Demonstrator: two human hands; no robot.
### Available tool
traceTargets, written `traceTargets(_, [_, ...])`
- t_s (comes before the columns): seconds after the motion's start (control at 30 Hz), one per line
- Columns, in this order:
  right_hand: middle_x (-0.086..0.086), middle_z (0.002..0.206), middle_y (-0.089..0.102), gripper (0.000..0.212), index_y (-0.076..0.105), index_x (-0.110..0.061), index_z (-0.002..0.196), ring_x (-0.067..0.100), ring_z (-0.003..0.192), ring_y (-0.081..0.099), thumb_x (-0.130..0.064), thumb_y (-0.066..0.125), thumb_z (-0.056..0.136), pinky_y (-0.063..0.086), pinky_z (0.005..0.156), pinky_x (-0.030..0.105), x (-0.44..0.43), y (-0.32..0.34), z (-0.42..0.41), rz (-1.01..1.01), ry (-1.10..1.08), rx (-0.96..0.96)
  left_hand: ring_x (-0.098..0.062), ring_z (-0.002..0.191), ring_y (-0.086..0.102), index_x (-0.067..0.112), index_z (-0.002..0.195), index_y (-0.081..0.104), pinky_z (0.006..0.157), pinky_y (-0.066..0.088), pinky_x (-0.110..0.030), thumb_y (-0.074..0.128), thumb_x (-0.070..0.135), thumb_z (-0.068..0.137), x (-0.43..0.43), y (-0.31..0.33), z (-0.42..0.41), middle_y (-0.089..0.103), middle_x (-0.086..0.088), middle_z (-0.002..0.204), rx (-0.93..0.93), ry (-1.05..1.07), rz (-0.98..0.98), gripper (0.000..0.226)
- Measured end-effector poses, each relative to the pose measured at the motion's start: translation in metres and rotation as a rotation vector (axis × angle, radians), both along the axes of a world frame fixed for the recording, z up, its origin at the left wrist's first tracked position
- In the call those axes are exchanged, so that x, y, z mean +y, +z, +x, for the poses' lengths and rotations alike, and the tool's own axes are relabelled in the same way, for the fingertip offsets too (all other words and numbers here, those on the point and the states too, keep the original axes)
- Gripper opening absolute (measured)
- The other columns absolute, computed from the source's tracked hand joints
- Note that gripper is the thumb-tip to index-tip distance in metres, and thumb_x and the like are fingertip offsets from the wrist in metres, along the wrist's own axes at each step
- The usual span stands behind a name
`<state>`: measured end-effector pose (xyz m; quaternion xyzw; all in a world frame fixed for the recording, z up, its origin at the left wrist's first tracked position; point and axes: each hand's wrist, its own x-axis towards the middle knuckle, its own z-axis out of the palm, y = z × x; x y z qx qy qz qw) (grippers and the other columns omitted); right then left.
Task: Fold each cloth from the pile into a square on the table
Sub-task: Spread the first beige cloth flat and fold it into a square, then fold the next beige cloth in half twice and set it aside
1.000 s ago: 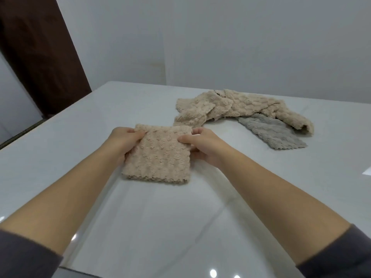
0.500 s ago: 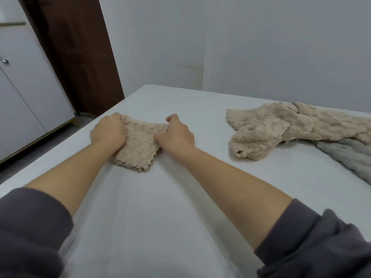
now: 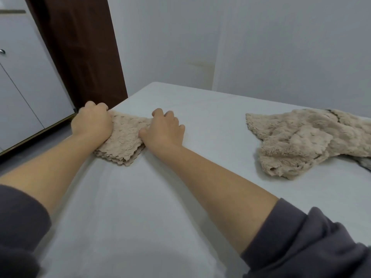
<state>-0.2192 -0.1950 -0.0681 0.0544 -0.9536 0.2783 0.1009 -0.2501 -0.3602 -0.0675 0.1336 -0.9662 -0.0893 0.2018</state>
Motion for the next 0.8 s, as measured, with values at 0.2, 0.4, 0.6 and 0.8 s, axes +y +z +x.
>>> traceTargets(0.2, [0.002,0.164,-0.002,0.064,0.011,-0.011,0.154,0.022,0.149,-0.009,-0.039,0.026,0.099,-0.007,0.115,0.060,0.007,-0.008,0.010,0.231,0.302,-0.070,-0.030,0.121,0.038,0.010,0.119,0.043,0.102,0.031,-0.060,0.020,0.028,0.096,0.015,-0.006,0.013,0.043,-0.011,0.127,-0.213,-0.255,-0.090,0.037])
traceTargets(0.4, [0.001,0.164,-0.005,0.064,0.002,-0.012,0.155,0.020,0.150,-0.007,-0.045,0.016,0.103,-0.007,0.116,0.059,0.010,-0.011,0.010,0.320,0.344,-0.214,-0.024,0.147,0.003,0.013,0.153,0.006,0.114,0.008,-0.060,0.012,0.036,0.099,0.021,-0.015,0.016,0.003,-0.007,0.161,-0.424,-0.175,-0.141,0.059])
traceTargets(0.6, [0.003,0.164,0.002,0.057,0.011,-0.009,0.154,0.016,0.150,-0.001,-0.029,0.029,0.104,0.002,0.121,0.038,0.074,0.015,0.067,0.156,0.386,-0.049,-0.027,0.142,0.021,0.007,0.146,0.030,0.115,0.011,-0.055,0.032,0.026,0.096,0.076,0.007,0.056,0.027,-0.012,0.154,-0.026,-0.254,-0.169,0.053])
traceTargets(0.8, [0.005,0.159,0.025,0.049,0.034,-0.009,0.147,0.018,0.148,0.017,-0.018,0.038,0.099,0.013,0.117,0.033,0.199,0.031,0.124,0.259,0.183,0.118,-0.019,0.127,0.043,0.017,0.131,0.052,0.116,0.014,-0.043,0.043,0.026,0.096,0.200,0.024,0.101,0.049,0.001,0.138,0.045,-0.599,-0.033,0.037])
